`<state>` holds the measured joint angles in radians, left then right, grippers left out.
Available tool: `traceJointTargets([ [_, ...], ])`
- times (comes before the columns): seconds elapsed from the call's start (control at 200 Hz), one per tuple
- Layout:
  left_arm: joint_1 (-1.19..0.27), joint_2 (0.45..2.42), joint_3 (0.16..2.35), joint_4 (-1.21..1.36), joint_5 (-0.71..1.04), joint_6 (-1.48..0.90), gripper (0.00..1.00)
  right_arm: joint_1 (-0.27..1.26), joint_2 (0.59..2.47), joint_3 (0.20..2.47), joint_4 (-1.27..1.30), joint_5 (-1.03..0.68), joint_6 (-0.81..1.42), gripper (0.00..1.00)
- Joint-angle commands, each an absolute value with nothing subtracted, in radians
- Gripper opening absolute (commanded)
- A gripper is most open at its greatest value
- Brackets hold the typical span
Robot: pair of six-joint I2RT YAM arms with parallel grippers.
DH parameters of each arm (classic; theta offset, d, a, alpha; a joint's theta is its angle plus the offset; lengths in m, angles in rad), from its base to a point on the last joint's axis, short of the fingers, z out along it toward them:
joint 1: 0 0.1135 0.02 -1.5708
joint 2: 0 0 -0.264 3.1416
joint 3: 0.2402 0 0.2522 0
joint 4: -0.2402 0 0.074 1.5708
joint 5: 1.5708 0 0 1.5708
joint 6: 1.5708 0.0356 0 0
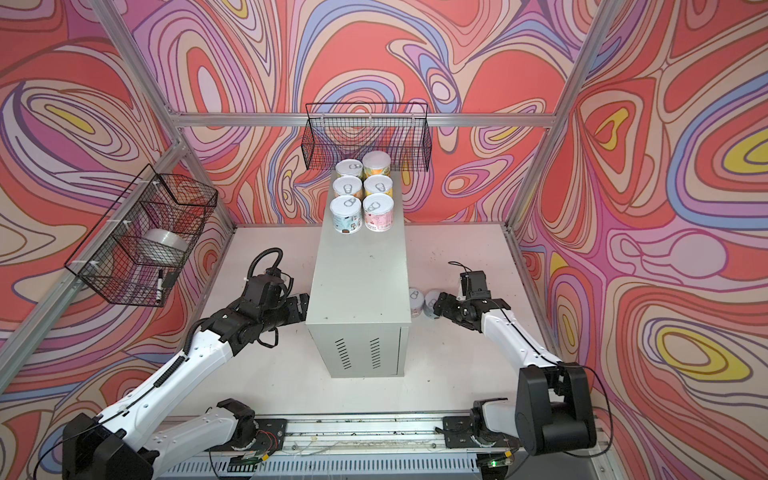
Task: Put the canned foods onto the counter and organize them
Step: 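Open the left gripper and lower it over its floor cans while the right gripper descends, then close the right gripper on the light-blue-labelled floor can and lift it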
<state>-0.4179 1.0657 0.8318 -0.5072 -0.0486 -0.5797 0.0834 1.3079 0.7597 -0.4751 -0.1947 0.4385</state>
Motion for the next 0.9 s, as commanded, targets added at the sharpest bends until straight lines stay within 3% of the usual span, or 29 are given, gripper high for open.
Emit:
traceJointTargets([
  [0.0,-0.414,1.058,0.812,-0.487,-0.046,-0.579,0.98,0.112,1.327,0.771,-0.461,-0.215,0.416,0.85],
  [0.896,-0.413,1.051,0.807,-0.469,-0.055,-0.556,0.97,0.171,1.604,0.878,-0.283,0.059,0.432,0.88],
])
